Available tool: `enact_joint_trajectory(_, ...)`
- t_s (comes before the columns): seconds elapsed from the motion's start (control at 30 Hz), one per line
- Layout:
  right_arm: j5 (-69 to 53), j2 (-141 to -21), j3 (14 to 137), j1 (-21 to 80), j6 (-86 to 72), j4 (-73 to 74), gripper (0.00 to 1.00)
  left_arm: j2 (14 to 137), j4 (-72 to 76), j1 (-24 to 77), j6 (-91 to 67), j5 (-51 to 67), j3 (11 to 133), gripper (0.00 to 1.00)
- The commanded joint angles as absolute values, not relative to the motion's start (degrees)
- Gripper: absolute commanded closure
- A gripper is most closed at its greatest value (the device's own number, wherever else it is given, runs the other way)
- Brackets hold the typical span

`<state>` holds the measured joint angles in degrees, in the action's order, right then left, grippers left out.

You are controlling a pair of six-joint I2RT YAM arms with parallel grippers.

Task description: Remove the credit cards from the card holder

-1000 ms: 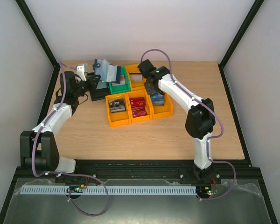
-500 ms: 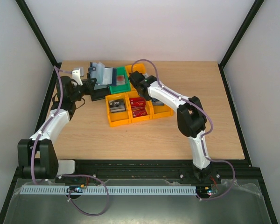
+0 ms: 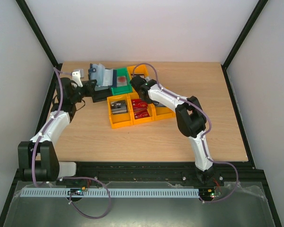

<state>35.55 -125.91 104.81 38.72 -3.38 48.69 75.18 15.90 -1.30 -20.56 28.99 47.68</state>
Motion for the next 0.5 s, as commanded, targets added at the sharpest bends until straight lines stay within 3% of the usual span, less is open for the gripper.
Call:
enact_joint_trajectory(0.0,36.6,-126.6,104.7,39.1,-3.3,47.9,0.98,74.4,18.0,-2.0,-19.6,30.0,47.4,0.98)
enact_joint_trajectory(0.47,36.5,-127.8,106.3,39.9,-2.0,47.5,0.98,75.6,17.5,-2.5,-20.3,30.1,48.0,0.98)
